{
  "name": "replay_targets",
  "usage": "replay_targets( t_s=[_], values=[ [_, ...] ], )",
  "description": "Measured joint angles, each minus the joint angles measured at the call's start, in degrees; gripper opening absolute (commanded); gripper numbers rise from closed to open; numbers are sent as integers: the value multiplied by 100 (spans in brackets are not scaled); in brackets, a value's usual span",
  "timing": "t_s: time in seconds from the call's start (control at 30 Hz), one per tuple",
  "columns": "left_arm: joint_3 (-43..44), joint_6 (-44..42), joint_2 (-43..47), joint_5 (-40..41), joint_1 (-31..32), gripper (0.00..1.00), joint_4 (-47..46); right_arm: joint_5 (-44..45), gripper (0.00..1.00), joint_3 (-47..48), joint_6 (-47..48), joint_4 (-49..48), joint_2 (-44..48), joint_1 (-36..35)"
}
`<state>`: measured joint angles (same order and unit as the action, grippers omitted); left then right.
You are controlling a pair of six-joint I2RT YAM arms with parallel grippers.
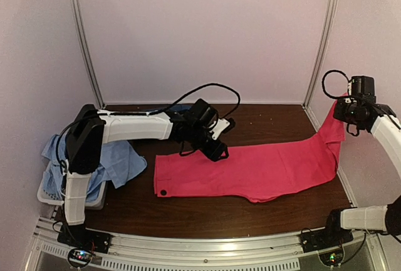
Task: Fold and stack the mixed laundry pile
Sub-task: Move the rectangle-folded trousers to the center of the board.
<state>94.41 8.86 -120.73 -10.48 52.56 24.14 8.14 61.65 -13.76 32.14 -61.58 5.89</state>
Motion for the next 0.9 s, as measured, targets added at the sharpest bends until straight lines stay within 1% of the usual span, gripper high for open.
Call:
replay_targets(
  t_s=[0.07, 0.13, 0.23, 0.37, 0.47, 0.5, 0.53, 0.63, 0.73, 0.8, 0.83, 0.9],
  values=[
    [269, -59, -262, -66, 0, 52, -61, 31, 0, -2, 55, 61, -31, 2],
    [247, -85, -446, -109, 0, 48, -22, 26, 0, -2, 101, 92, -44, 2],
    [-289, -129, -590, -66, 0, 43, 79, 2, 0, -2, 155, 114, -46, 2],
    [-1178, -76, -85, 164, -22, 39, -282, -68, 0, -24, 170, 116, -46, 2],
    [-2151, 225, 579, 302, -125, 38, -439, -195, 0, -81, 173, 118, -42, 4],
    [-2476, 330, 817, 319, -208, 38, -461, -269, 0, -114, 173, 125, -35, 2],
    [-3152, 619, 1397, 470, -575, 41, -275, -575, 0, -282, 162, 173, 31, 2],
    [-3254, 505, 1587, 560, -634, 49, -251, -662, 0, -402, 160, 125, 61, 2],
    [-3283, 2, 1956, 640, -457, 56, 42, -667, 0, -621, 168, 114, 83, 2],
    [-3003, -431, 1991, 560, -319, 59, -35, -629, 0, -717, 170, 103, 70, 2],
    [-2728, -673, 1910, 479, -262, 59, -52, -614, 0, -743, 168, 85, 63, 2],
    [-1810, -1244, 1480, 247, -195, 57, -164, -621, 0, -785, 157, 20, 33, 2]
  ],
)
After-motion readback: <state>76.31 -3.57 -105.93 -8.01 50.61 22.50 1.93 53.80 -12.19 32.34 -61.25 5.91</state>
